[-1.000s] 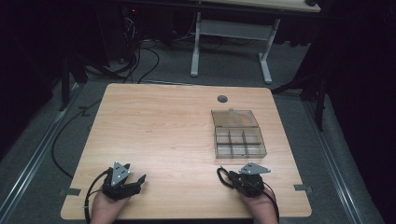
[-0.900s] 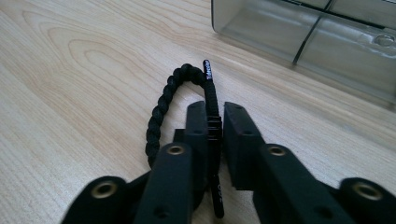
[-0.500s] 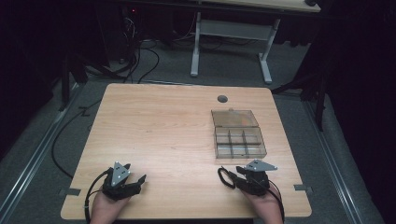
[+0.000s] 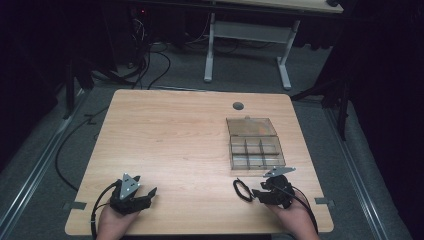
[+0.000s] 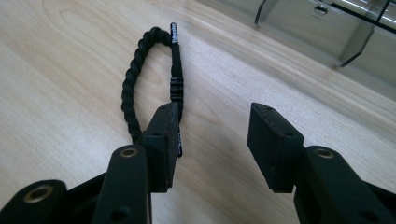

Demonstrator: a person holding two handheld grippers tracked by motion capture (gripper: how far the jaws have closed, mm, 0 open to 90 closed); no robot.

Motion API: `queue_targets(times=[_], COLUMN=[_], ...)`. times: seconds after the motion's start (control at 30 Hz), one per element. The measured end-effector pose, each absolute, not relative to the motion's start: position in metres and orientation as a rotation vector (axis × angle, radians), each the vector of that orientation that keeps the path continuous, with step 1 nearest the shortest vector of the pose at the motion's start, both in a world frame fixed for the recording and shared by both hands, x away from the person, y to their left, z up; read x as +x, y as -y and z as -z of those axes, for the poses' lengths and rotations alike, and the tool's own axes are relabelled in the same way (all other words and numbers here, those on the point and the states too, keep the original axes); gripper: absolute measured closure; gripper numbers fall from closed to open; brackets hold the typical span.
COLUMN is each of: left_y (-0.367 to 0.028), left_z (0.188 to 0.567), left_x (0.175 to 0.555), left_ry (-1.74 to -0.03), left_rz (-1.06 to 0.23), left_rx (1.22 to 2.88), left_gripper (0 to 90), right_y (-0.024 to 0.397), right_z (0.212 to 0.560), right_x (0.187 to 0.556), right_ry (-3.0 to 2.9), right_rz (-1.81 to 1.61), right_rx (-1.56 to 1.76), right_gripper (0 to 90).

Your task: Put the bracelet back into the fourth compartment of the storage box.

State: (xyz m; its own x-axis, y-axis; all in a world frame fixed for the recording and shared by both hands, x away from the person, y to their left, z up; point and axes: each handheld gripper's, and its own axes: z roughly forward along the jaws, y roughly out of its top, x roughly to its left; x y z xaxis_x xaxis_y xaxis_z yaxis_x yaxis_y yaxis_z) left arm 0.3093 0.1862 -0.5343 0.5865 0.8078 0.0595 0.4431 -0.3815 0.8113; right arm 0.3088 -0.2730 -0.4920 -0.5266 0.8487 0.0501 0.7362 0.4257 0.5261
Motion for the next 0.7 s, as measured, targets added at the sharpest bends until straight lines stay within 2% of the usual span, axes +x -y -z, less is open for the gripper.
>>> queue_targets(times=[0.17,0.7], left_y=[-0.186,-0.186], left_z=[0.534,0.534], left_x=[0.309,0.309], left_ry=[-0.987,-0.978], left_rz=[-0.582,-0.565], left_rx=[2.031,2.043], left_gripper=[27.0,27.0], right_y=[0.27,0.247], right_z=[0.488,0.48], right_x=[0.313,0.32], right_ry=[-2.54,-2.701], right_rz=[-0.607,-0.428], right_rx=[1.388,1.358], right_gripper=[44.9,38.0])
